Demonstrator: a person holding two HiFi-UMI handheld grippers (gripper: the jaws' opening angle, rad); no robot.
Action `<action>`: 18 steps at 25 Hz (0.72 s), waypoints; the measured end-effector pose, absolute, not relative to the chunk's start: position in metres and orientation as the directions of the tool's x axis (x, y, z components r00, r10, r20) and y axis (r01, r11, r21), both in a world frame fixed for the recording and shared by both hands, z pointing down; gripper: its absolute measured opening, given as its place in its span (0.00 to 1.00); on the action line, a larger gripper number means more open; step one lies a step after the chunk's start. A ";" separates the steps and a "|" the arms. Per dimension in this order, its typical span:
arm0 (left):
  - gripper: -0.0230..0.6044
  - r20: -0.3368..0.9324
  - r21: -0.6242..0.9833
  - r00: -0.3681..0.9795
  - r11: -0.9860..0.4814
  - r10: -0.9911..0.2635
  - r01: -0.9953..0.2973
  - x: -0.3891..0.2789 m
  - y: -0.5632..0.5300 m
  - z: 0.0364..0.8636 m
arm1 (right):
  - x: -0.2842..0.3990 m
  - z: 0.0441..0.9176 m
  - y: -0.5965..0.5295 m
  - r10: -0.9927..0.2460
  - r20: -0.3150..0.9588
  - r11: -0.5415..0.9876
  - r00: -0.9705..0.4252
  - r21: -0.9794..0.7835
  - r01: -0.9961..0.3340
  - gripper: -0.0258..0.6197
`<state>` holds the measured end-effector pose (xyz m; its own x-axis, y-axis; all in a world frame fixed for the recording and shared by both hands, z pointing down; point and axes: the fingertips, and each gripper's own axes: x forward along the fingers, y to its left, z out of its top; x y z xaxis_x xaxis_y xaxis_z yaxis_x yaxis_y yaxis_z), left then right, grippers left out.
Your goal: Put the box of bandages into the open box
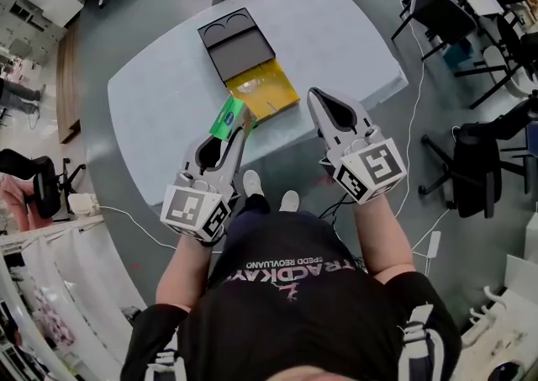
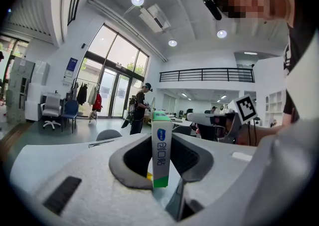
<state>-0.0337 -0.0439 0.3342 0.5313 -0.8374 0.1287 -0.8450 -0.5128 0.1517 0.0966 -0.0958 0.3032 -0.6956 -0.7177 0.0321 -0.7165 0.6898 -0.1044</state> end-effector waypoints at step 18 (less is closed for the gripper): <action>0.20 0.165 0.214 0.623 -0.589 -0.764 -0.779 -0.061 -0.119 0.365 | 0.063 0.334 -0.159 -0.778 0.097 0.609 -0.621 -0.124 -0.783 0.06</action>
<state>-0.0613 -0.1185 0.3649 0.6233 -0.7645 0.1647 -0.7791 -0.5891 0.2144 0.0626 -0.1587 0.3342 -0.6207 -0.7780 0.0974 -0.7832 0.6094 -0.1235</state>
